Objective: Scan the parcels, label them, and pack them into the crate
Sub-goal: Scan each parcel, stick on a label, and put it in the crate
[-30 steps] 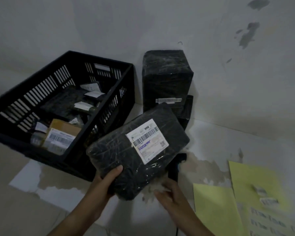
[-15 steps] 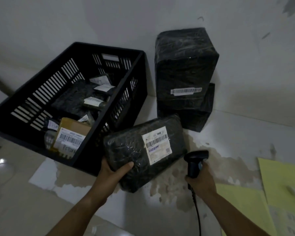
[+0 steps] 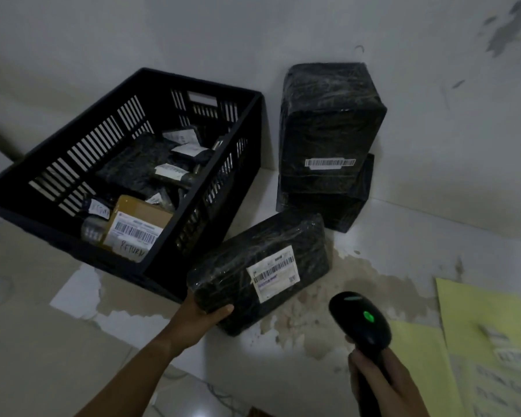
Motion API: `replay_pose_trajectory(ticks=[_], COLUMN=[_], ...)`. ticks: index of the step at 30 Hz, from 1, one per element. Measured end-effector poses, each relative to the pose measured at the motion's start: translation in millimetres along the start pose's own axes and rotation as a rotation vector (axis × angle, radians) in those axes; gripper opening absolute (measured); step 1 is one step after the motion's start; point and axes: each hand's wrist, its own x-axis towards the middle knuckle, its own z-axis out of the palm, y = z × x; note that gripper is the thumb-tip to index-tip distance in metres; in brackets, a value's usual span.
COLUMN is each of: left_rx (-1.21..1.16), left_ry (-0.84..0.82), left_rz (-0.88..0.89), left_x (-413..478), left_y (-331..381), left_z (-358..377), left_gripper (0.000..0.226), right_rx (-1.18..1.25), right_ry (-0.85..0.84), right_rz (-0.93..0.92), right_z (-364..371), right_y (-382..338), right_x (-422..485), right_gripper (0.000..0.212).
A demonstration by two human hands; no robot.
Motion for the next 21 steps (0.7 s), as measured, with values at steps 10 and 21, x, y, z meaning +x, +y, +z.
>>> replay_pose_trajectory(ticks=[10,21], left_rx=[-0.165,-0.231], left_ry=[-0.107,-0.035], left_rz=[-0.074,0.064], left_x=[12.0,10.9], left_y=[14.5,38.2], left_z=[13.8,47.1], left_gripper=[0.107,0.053], right_rx=[0.029,-0.193], right_ry=[0.028,0.036], right_rz=[-0.236,-0.289], right_z=[31.9,28.4], right_y=[-13.2,-10.0], right_x=[-24.5,-28.3], right_gripper=[0.07,0.04])
